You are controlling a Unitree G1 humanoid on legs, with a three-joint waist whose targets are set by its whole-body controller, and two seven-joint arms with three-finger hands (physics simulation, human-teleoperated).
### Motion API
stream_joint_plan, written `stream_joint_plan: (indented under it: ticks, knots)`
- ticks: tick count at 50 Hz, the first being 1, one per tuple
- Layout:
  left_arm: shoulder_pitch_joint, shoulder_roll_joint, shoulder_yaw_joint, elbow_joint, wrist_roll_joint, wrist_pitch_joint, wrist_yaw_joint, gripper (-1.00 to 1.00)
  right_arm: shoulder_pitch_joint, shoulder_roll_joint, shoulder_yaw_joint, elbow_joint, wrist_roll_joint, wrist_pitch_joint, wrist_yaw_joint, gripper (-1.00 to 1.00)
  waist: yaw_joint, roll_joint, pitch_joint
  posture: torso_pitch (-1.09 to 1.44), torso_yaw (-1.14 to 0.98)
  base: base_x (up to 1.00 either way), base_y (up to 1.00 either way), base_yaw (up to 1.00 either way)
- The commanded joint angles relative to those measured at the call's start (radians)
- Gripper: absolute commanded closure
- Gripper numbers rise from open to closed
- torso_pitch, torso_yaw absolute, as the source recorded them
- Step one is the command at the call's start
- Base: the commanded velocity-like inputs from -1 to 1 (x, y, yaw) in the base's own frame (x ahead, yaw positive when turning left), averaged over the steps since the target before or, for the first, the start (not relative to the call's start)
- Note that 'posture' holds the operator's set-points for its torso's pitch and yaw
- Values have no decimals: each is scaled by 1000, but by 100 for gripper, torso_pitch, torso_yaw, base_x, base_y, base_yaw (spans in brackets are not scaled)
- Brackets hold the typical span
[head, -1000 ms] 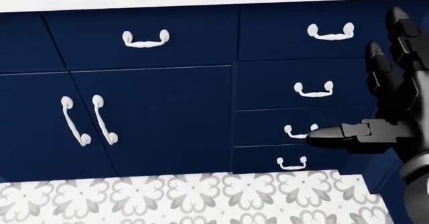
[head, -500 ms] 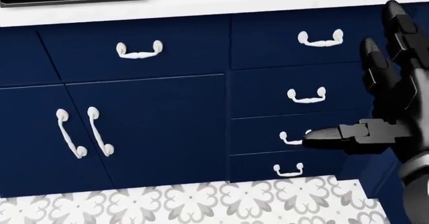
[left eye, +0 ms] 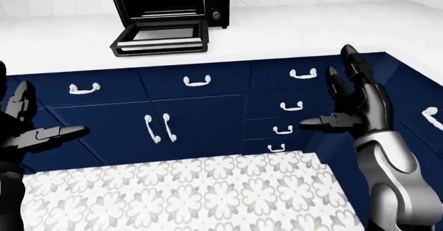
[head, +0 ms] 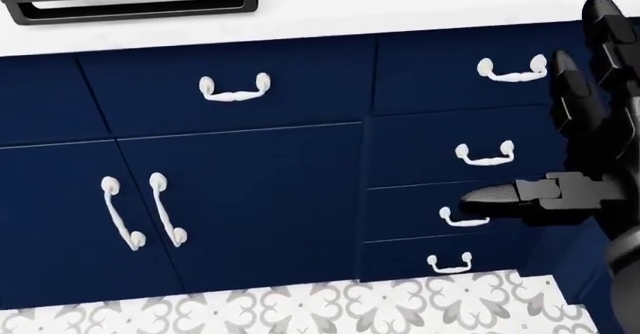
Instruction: Close the toaster oven door.
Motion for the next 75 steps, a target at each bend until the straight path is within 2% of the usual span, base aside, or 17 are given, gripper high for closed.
stream_joint_plan:
  ticks: [1,5,12,16,19,27,30,31,36,40,42,51,55,64,68,69,75]
  knots:
    - [-17,18,8,-32,-9,-26,-2,-100,-19,-11,-7,-28,1,-36,0,-100,-2,2,-13,0,0,10,19,0]
    - [-16,19,9,-33,-10,-27,-2,-100,-15,-11,-7,-24,-3,-41,2,-100,5,-48,-31,0,0,11,13,0]
    - [-17,21,11,-35,-14,-23,-1,-100,-17,-12,-9,-24,0,-42,3,-100,-4,-4,-26,0,0,11,6,0]
    - [-17,22,12,-36,-14,-23,-1,-100,-18,-12,-9,-30,1,-36,1,-100,-12,78,-27,0,0,11,6,0]
    - [-19,24,13,-32,-15,-24,-1,-100,-20,-14,-11,-36,3,-30,0,-100,-7,79,-18,0,0,11,7,0]
    - [-22,38,28,-44,-29,-12,1,-100,-37,-23,-19,-54,20,-6,-12,-100,3,1,-20,0,0,10,7,0]
    - [-25,47,41,-43,-45,-5,5,-100,-44,-30,-24,-64,30,5,-18,-100,4,-74,-39,0,0,10,6,0]
    - [-27,54,48,-46,-53,1,8,-100,-50,-33,-25,-71,35,14,-23,-100,-6,-21,-29,0,0,10,6,0]
    - [-28,69,59,-42,-71,6,17,-100,-60,-44,-31,-77,49,25,-31,-100,-6,-20,-30,0,0,10,6,0]
    - [-27,72,57,-38,-69,2,18,-100,-56,-44,-29,-75,49,20,-33,-100,-11,32,-13,0,0,10,7,0]
    - [-28,75,59,-36,-71,4,19,-100,-61,-46,-29,-79,52,26,-36,-100,-14,96,-31,0,0,10,7,0]
    - [-28,77,57,-33,-70,2,20,-100,-65,-48,-30,-82,58,31,-41,-100,1,23,-17,0,0,10,6,0]
    - [-26,75,56,-33,-69,3,19,-100,-61,-48,-30,-81,59,29,-42,-100,4,-58,-28,0,0,11,7,0]
    - [-26,76,61,-36,-73,10,18,-100,-62,-50,-30,-80,60,28,-44,-100,-7,8,-16,0,0,11,6,0]
    - [-29,79,62,-36,-76,15,22,-100,-73,-55,-33,-85,66,42,-49,-100,-11,113,-39,0,0,10,7,0]
    - [-30,81,62,-34,-77,16,23,-100,-74,-56,-35,-87,69,45,-51,-100,-1,63,-23,0,0,9,8,0]
    - [-31,87,67,-33,-84,19,26,-100,-80,-60,-33,-94,74,55,-56,-100,1,39,-21,0,0,11,8,0]
